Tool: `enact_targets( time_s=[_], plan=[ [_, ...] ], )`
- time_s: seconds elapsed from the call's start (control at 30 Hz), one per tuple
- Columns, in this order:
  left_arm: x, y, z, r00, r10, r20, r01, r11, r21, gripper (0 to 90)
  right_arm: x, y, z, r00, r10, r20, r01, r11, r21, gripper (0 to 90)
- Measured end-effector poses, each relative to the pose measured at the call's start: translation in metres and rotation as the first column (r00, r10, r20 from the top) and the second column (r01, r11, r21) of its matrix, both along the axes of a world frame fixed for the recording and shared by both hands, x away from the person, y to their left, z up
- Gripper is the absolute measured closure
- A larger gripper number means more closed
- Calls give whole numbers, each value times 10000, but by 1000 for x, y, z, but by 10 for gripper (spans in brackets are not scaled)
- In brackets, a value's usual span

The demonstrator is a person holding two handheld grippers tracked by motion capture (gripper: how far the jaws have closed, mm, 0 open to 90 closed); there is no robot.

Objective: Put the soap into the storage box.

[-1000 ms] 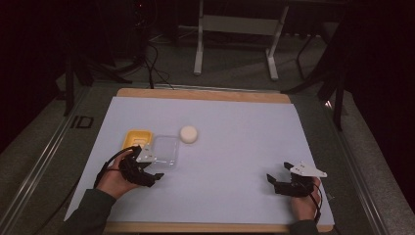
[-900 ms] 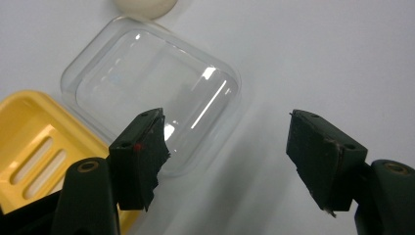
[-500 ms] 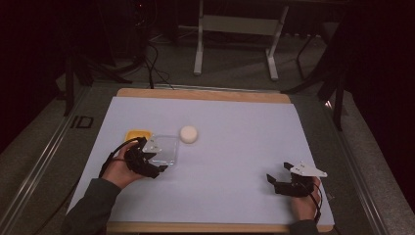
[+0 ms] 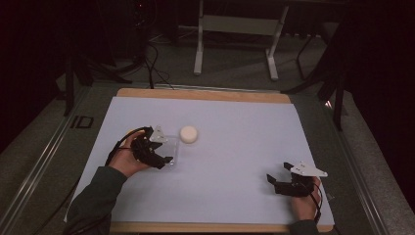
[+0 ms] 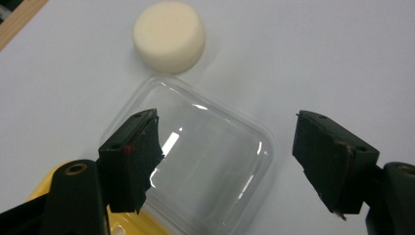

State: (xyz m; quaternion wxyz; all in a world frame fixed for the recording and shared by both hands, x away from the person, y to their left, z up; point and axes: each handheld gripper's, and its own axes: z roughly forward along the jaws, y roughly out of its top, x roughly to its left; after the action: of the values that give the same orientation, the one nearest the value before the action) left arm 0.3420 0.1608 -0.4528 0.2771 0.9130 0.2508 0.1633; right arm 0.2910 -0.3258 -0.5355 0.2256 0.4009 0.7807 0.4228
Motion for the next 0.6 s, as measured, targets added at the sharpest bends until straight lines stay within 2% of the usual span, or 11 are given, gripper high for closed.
enact_targets(
  time_s=[0.17,0.37,0.6],
  plan=[
    [8,-4,4,10000,-4,24,3,9999,137,246,0,0,0,10000,7,-7,-7,10000,42,139],
    [16,-8,9,10000,-12,96,12,10000,66,242,0,-1,0,10000,27,-13,-27,10000,48,139],
    [27,-11,7,9999,-17,-139,20,9998,203,231,1,-1,0,10000,45,-23,-45,10000,45,139]
  ],
)
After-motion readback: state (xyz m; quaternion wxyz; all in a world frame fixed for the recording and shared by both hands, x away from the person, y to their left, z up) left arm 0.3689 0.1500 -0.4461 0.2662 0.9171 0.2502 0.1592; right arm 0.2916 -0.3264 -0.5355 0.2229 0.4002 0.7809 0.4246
